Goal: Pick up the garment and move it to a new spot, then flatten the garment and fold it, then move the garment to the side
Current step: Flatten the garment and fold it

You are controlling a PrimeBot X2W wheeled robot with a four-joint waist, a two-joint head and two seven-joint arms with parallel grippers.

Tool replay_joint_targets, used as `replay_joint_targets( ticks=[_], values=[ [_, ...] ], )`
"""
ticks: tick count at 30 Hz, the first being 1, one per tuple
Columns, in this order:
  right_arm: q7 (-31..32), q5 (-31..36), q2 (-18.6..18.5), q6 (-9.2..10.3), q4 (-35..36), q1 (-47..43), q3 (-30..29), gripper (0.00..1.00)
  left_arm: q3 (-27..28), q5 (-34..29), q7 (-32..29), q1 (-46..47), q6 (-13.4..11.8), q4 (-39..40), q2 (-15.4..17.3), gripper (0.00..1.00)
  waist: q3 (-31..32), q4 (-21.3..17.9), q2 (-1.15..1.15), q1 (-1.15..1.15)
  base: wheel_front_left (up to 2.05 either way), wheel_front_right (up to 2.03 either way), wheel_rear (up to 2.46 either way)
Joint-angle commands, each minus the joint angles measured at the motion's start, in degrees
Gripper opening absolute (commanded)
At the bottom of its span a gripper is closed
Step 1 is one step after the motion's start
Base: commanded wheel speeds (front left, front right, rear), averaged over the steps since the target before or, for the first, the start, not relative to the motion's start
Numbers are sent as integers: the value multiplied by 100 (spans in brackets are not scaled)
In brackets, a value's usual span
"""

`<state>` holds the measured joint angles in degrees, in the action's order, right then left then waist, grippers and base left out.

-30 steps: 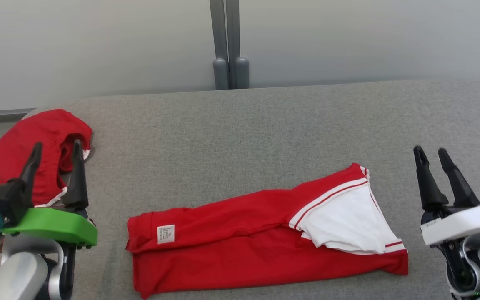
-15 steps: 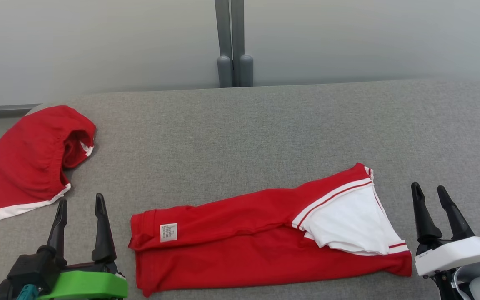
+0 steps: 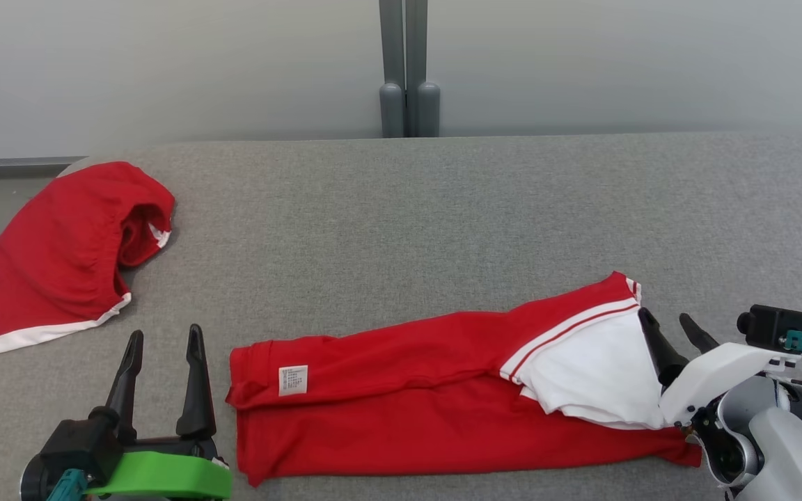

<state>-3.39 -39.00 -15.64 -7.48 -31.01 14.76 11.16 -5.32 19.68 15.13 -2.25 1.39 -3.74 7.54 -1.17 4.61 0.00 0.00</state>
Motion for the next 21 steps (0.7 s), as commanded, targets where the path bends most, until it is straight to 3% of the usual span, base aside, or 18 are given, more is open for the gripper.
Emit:
replay_joint_targets(
  ticks=[1, 12, 16, 17, 18, 19, 21],
  values=[
    [132, -58, 13, -3, -208, 121, -38, 100, 51, -97, 0, 102, 70, -33, -47, 100, -54, 99, 0, 0, 0, 0, 0],
    [1426, -27, 216, 3, -2100, 831, -455, 100, 242, -340, 0, 233, 361, -261, -246, 100, -161, 463, 0, 0, 0, 0, 0],
    [1740, -137, 372, 3, -2416, 846, -539, 100, 281, -405, 0, 231, 418, -310, -287, 100, -143, 528, 0, 0, 0, 0, 0],
    [1792, -170, 418, 2, -2417, 834, -522, 77, 291, -417, 0, 228, 425, -321, -295, 100, -134, 536, 0, 0, 0, 0, 0],
    [1842, -203, 472, -4, -2371, 802, -481, 31, 305, -429, 0, 222, 442, -335, -298, 100, -123, 542, 0, 0, 0, 0, 0],
    [1825, -246, 512, -6, -2303, 773, -463, 0, 315, -432, 0, 214, 454, -344, -305, 100, -113, 543, 0, 0, 0, 0, 0],
    [1723, -300, 505, -7, -2168, 732, -433, 0, 331, -451, -1, 185, 464, -365, -322, 100, -84, 534, 0, 0, 0, 0, 0]
  ],
)
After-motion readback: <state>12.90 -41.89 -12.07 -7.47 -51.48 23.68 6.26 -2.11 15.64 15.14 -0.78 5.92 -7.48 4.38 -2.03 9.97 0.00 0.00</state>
